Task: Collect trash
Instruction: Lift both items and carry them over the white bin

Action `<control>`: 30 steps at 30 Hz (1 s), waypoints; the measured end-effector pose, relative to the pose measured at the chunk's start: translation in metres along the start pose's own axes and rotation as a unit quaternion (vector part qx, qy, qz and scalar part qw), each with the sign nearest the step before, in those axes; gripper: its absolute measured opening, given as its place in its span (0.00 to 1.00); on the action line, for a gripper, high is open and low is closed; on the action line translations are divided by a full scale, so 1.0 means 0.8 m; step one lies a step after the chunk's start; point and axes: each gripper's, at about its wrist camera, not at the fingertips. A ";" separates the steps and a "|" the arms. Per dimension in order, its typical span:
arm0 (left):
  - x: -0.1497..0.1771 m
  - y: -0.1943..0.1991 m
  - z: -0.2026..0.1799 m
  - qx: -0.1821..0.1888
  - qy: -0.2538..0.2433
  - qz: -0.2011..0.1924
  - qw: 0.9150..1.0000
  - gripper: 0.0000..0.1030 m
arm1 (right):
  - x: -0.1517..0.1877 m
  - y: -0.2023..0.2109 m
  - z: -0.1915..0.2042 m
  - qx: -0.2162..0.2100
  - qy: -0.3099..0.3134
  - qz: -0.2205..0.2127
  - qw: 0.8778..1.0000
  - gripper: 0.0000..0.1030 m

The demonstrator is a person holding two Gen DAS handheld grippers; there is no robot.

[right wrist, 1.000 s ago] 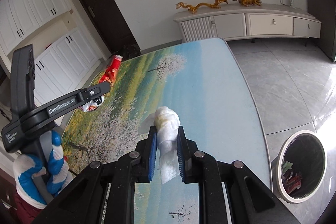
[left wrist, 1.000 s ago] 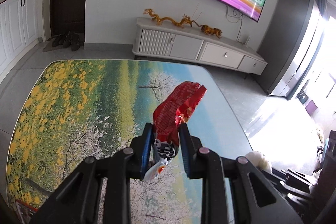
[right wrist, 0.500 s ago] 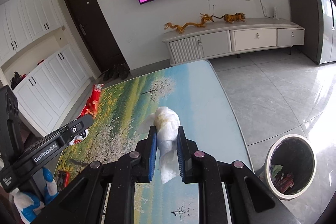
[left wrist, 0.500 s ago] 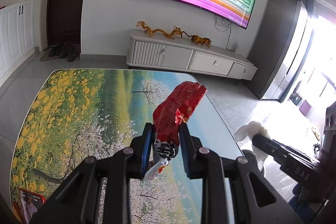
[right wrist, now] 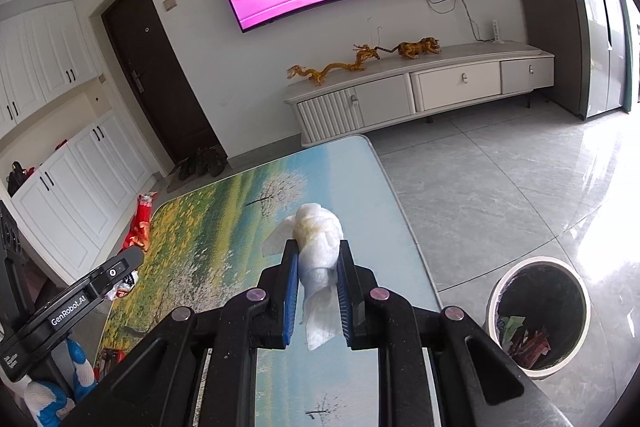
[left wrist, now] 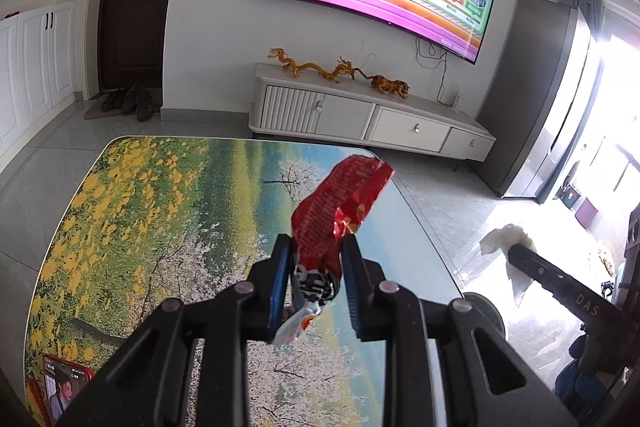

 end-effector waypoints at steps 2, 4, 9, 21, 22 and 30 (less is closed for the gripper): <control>0.000 -0.001 -0.005 -0.002 -0.001 0.002 1.000 0.23 | -0.001 0.001 -0.006 0.006 -0.002 -0.003 1.000 0.16; -0.001 -0.005 -0.008 -0.004 -0.002 0.004 1.000 0.23 | 0.000 -0.001 -0.012 0.009 -0.006 -0.004 1.000 0.16; -0.003 -0.014 -0.019 -0.013 -0.009 0.011 1.000 0.23 | 0.002 -0.004 -0.026 0.013 -0.012 -0.007 1.000 0.16; -0.005 -0.040 -0.057 -0.045 -0.033 0.017 0.998 0.23 | 0.004 -0.006 -0.066 0.020 -0.037 -0.011 0.999 0.16; -0.005 -0.042 -0.060 -0.047 -0.034 0.019 0.998 0.23 | 0.004 -0.005 -0.070 0.022 -0.039 -0.012 0.999 0.16; -0.004 -0.054 -0.083 -0.062 -0.055 0.025 0.996 0.24 | 0.007 -0.003 -0.088 0.026 -0.050 -0.018 0.998 0.16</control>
Point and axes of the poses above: each gripper's, at about its wrist camera, not at the fingertips, and y roughly against the way its jaws point, z to its left, x to its underside, and after that the axes turned 15 degrees about z, right-handed
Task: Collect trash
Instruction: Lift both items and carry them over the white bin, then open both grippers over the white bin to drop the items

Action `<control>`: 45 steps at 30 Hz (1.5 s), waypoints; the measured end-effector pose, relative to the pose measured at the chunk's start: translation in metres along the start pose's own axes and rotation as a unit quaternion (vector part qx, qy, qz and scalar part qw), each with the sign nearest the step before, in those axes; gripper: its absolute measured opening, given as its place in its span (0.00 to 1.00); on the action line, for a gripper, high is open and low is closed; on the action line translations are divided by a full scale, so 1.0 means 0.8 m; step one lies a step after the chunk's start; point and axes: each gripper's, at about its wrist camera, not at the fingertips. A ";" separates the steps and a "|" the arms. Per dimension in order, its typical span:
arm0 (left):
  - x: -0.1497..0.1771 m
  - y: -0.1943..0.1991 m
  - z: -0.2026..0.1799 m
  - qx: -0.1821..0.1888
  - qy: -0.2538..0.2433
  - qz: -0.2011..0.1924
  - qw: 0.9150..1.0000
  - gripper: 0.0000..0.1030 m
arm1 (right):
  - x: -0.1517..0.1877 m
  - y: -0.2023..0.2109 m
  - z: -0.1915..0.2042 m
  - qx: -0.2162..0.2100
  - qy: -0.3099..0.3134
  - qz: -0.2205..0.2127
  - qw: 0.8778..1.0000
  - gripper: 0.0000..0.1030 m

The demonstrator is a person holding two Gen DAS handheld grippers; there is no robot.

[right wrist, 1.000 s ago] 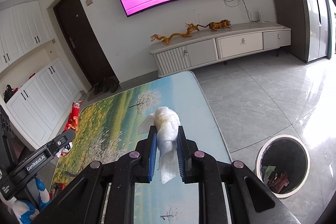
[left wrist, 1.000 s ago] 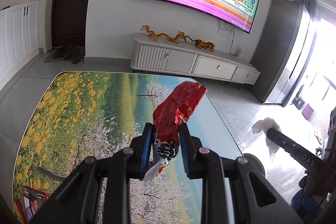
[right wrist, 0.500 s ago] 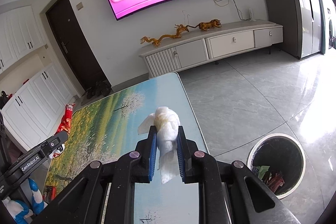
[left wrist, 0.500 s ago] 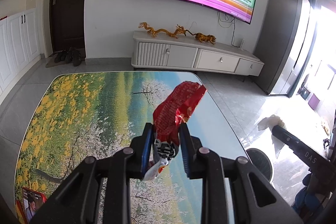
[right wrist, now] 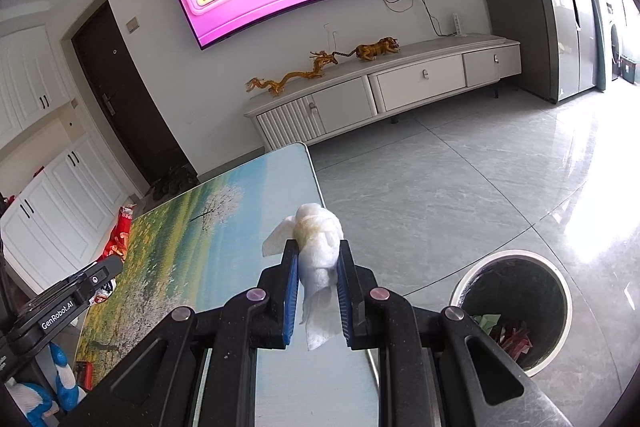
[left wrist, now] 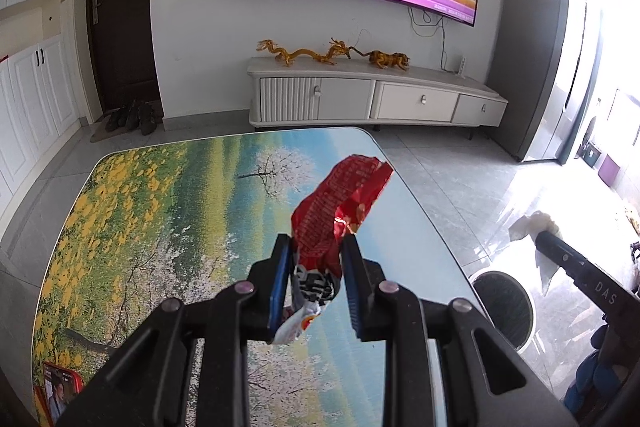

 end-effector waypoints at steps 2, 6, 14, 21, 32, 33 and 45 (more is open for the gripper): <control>-0.001 -0.002 -0.007 -0.003 -0.006 0.001 1.000 0.24 | 0.001 0.000 -0.006 0.000 -0.005 -0.001 1.000 0.16; -0.005 -0.008 -0.025 -0.004 -0.020 0.007 1.000 0.24 | 0.002 0.000 -0.020 0.000 -0.018 -0.002 1.000 0.16; -0.023 -0.033 -0.103 0.057 -0.089 0.044 0.993 0.24 | 0.004 0.008 -0.080 0.022 -0.071 -0.007 0.997 0.16; -0.043 -0.076 -0.211 0.113 -0.169 0.088 0.975 0.26 | 0.003 0.010 -0.156 0.072 -0.117 0.005 0.990 0.16; -0.048 -0.174 -0.349 0.189 -0.228 0.181 0.938 0.26 | 0.010 -0.049 -0.267 0.139 -0.181 0.074 0.971 0.19; -0.045 -0.183 -0.358 0.194 -0.231 0.190 0.934 0.26 | 0.010 -0.055 -0.272 0.143 -0.186 0.079 0.969 0.19; -0.032 -0.239 -0.415 0.247 -0.231 0.256 0.906 0.54 | 0.032 -0.068 -0.327 0.173 -0.227 0.117 0.951 0.44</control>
Point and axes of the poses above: each gripper's, at about its wrist camera, not at the fingertips, and y roughly against the way its jaws point, z to its left, x to its underside, and after that the axes turned 15 degrees about z, right-handed
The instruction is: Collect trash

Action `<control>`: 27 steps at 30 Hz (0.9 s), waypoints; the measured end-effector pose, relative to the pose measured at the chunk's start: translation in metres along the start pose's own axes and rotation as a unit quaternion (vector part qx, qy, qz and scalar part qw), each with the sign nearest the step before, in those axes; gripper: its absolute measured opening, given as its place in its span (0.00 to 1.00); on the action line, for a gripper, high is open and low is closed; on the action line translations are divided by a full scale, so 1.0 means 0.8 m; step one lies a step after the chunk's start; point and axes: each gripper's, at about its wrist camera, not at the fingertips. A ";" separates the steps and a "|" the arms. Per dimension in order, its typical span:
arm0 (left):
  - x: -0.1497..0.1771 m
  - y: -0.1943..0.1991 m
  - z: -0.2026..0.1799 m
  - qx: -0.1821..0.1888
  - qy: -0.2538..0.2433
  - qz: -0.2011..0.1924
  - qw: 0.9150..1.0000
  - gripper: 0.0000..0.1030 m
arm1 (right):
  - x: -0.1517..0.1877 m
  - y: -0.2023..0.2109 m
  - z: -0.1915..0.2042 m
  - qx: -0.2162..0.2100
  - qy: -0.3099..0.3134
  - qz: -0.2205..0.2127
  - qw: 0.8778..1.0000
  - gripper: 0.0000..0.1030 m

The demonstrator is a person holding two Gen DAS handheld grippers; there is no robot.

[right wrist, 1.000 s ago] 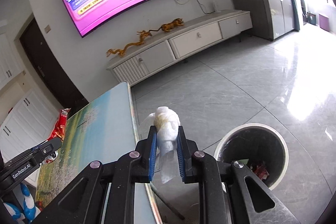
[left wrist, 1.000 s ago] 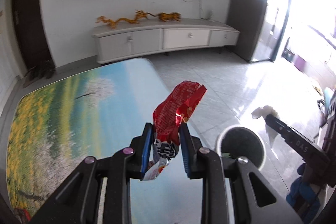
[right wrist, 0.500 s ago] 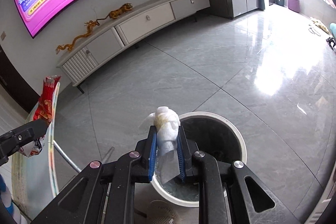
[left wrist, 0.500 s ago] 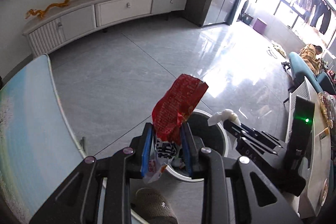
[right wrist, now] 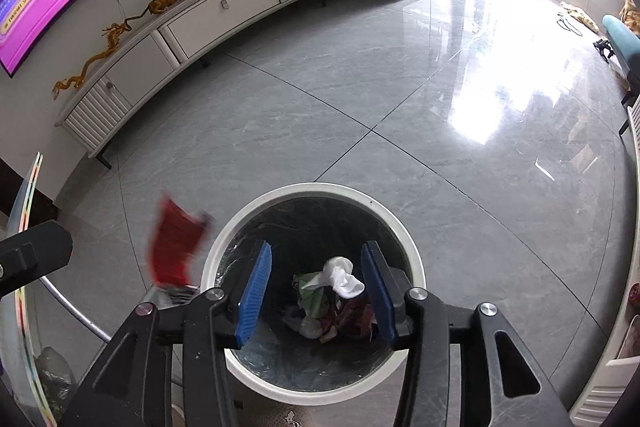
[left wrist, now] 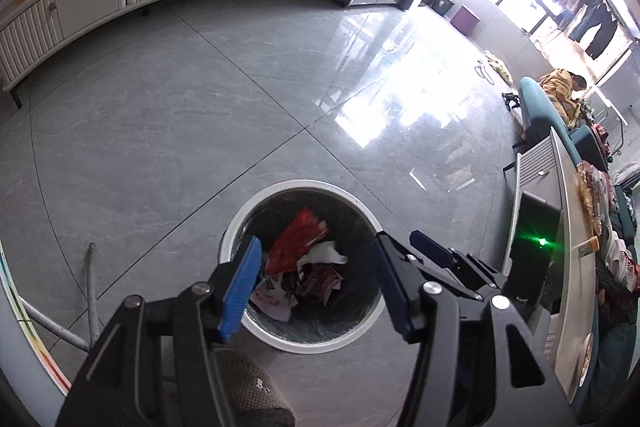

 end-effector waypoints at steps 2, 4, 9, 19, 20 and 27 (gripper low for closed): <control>0.001 0.003 -0.004 0.001 -0.002 -0.003 1.000 0.54 | 0.001 0.004 -0.006 0.000 -0.005 -0.001 1.000 0.45; 0.009 0.016 -0.003 -0.004 -0.003 -0.014 1.000 0.54 | 0.001 0.011 -0.003 0.000 -0.006 -0.003 1.000 0.45; 0.037 0.059 0.004 -0.037 0.004 -0.056 0.998 0.61 | 0.013 0.045 0.022 -0.005 0.013 -0.027 1.000 0.50; 0.129 0.184 0.056 -0.107 0.084 -0.169 0.976 0.66 | 0.064 0.122 0.097 -0.044 0.082 -0.074 0.993 0.55; 0.141 0.195 0.061 -0.112 0.092 -0.179 0.973 0.66 | 0.069 0.131 0.106 -0.050 0.090 -0.079 0.992 0.55; 0.240 0.280 0.113 -0.165 0.163 -0.245 0.941 0.74 | 0.113 0.185 0.178 -0.084 0.153 -0.116 0.978 0.60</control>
Point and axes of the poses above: each gripper's, at about its wrist camera, not at the fingertips, and y roughly against the way its jaws point, z to its left, x to its underside, and after that the axes turned 15 degrees about z, right-handed
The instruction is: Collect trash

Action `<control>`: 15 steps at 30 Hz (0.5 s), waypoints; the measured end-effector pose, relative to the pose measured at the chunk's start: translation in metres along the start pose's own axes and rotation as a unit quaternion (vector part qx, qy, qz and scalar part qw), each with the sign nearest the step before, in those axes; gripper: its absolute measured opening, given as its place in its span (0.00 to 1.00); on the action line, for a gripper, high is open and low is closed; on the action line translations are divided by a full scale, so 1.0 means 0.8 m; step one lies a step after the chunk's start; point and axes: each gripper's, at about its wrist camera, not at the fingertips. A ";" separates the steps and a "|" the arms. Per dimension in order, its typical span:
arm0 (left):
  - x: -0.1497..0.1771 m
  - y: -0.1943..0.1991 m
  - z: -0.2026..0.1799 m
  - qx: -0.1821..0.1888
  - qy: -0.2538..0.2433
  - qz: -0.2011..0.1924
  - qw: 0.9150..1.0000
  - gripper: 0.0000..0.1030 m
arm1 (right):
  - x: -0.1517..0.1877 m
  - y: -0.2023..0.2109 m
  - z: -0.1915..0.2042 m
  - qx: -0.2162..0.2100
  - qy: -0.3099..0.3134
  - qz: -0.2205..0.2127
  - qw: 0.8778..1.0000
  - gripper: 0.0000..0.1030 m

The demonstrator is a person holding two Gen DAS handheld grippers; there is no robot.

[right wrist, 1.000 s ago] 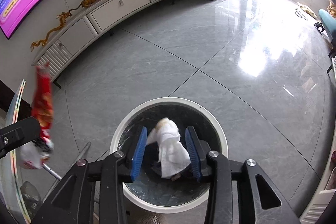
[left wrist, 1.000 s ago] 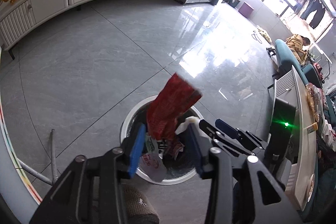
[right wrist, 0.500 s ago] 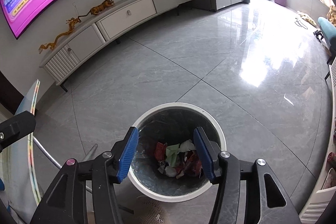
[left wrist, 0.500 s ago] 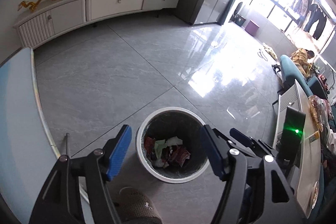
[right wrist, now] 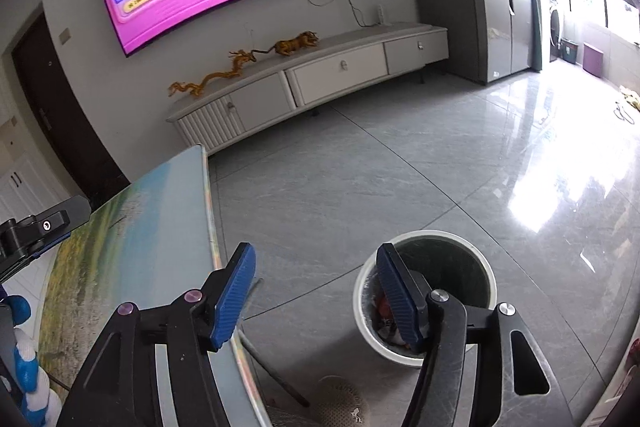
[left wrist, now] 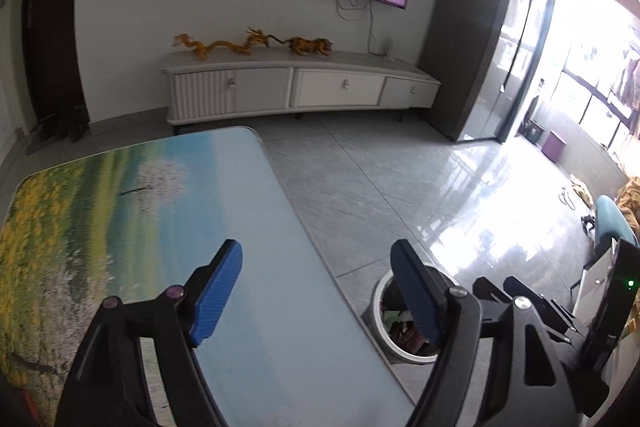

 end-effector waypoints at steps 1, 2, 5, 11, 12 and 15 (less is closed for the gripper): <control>0.005 0.009 0.014 -0.007 0.008 -0.007 1.000 0.74 | 0.002 0.004 0.010 -0.004 0.008 -0.004 1.000 0.61; 0.010 0.022 0.029 -0.014 0.018 -0.015 1.000 0.74 | 0.004 0.010 0.022 -0.008 0.018 -0.008 1.000 0.61; 0.023 0.055 0.066 -0.040 0.038 -0.036 0.998 0.74 | 0.012 0.026 0.052 -0.014 0.040 -0.023 0.999 0.65; 0.053 0.090 0.097 -0.079 0.054 -0.062 0.993 0.74 | 0.029 0.052 0.093 -0.017 0.067 -0.051 0.996 0.73; 0.057 0.093 0.098 -0.083 0.055 -0.065 0.993 0.74 | 0.031 0.054 0.099 -0.015 0.072 -0.053 0.996 0.74; 0.070 0.103 0.099 -0.096 0.060 -0.073 0.991 0.74 | 0.038 0.056 0.113 -0.010 0.083 -0.059 0.995 0.76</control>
Point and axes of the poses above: each gripper's, at about its wrist camera, not at the fingertips, and y roughly against the way its jaws point, z to its left, x to its underside, and after that the axes turned 15 degrees about z, right-handed
